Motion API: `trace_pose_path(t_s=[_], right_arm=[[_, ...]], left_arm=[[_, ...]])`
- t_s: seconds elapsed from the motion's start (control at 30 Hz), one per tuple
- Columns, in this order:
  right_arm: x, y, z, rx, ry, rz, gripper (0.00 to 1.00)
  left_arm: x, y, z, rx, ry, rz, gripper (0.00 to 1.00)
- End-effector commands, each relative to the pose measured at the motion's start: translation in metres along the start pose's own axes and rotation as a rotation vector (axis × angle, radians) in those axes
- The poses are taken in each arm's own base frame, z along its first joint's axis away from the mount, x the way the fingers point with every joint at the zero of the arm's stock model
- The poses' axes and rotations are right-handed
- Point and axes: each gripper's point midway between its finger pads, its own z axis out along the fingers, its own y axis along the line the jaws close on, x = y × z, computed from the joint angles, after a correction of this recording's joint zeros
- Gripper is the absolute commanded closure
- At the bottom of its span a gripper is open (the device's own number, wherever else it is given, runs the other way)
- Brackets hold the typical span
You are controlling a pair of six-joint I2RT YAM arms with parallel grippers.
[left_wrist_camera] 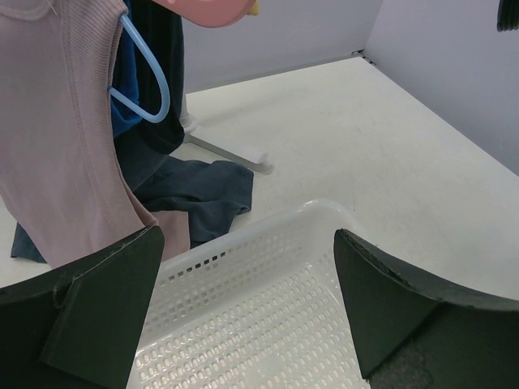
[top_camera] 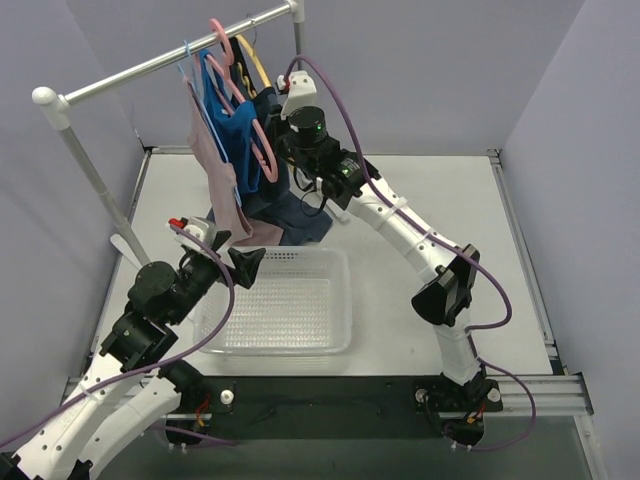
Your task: Remove the tank top from the hanger
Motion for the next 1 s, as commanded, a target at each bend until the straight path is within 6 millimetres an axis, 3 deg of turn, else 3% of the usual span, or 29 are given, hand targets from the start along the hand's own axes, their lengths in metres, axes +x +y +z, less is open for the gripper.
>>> trace_pose_path(t_s=[0.0, 0.07, 0.27, 0.4, 0.5, 0.6, 0.97], right_arm=[[-0.052, 0.003, -0.005, 0.009, -0.164, 0.01, 0.81], [-0.055, -0.002, -0.004, 0.033, -0.178, 0.005, 1.0], [-0.092, 0.0, -0.015, 0.008, -0.308, -0.054, 1.0], [-0.128, 0.0, -0.035, -0.014, -0.434, -0.08, 1.0], [-0.142, -0.003, -0.044, -0.009, -0.478, -0.115, 1.0], [-0.149, -0.006, -0.048, 0.002, -0.493, -0.131, 1.0], [-0.143, -0.017, -0.056, 0.028, -0.476, -0.173, 1.0]], left_arm=[[-0.02, -0.002, -0.002, 0.01, -0.069, 0.01, 0.03], [-0.021, -0.001, -0.004, 0.009, -0.075, 0.009, 0.03], [-0.019, -0.001, -0.003, 0.01, -0.073, 0.011, 0.03], [-0.02, -0.001, -0.003, 0.012, -0.073, 0.016, 0.03], [-0.02, -0.001, -0.003, 0.009, -0.075, 0.017, 0.03], [-0.02, -0.001, -0.004, 0.01, -0.076, 0.017, 0.03], [-0.02, -0.003, -0.004, 0.03, -0.081, 0.023, 0.03]])
